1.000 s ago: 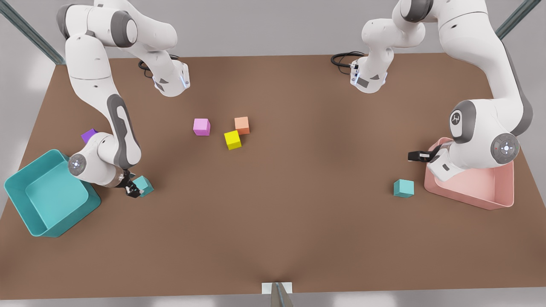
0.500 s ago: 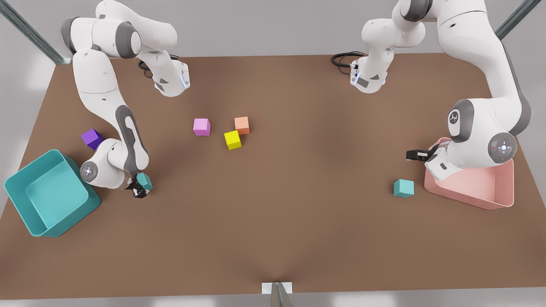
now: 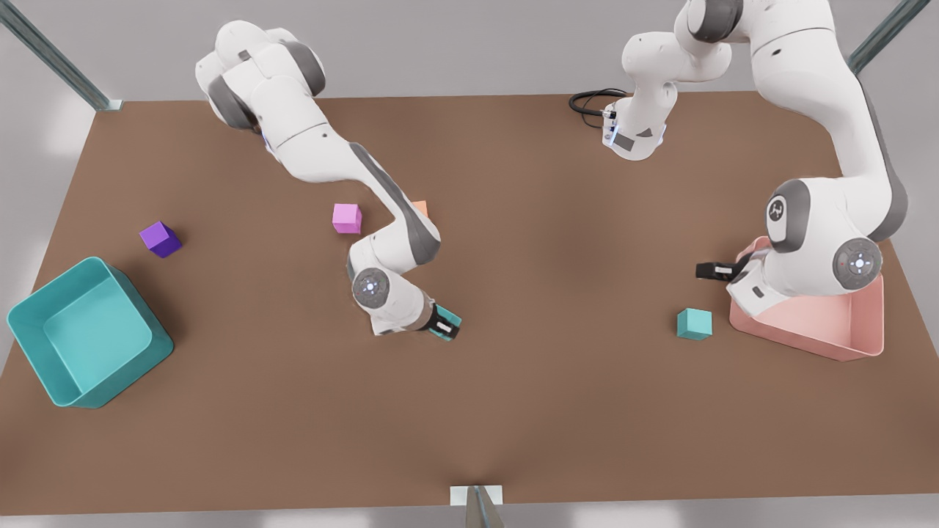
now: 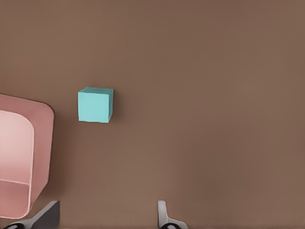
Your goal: Stack the two blue cubes on top of each other
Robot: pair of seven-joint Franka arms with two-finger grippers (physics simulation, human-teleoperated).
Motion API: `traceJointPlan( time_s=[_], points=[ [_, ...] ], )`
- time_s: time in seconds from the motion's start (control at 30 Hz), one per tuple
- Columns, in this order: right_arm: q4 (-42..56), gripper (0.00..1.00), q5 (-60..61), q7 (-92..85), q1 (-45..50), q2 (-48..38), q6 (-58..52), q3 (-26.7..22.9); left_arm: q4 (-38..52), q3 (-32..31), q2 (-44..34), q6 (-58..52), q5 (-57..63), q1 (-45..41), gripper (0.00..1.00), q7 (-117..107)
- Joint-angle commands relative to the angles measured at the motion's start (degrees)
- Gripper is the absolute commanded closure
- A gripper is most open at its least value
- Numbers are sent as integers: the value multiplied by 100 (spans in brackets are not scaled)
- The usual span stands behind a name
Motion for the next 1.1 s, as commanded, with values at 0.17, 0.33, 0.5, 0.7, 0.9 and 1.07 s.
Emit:
traceJointPlan(
  time_s=[0.17,0.33,0.5,0.7,0.9,1.07],
  points=[
    [492,28,-146,4910,1216,884,1264,-813,-268,33,1055,2009,15,334,0,-24],
    [738,0,-189,5209,1287,1254,1405,-866,-1315,33,1160,3811,15,335,0,301],
    [729,0,-154,5332,1269,1078,1378,-849,-1359,41,1433,4049,33,379,0,697],
    [659,0,-145,5280,1146,920,1343,-831,-1649,103,1442,4040,33,396,0,714],
    [527,0,-198,4490,822,200,221,-857,-1719,103,1732,4260,24,379,0,714],
    [571,0,-1042,-713,-1367,-310,-2594,-857,-1719,103,1732,4251,24,335,40,706]
  ],
)
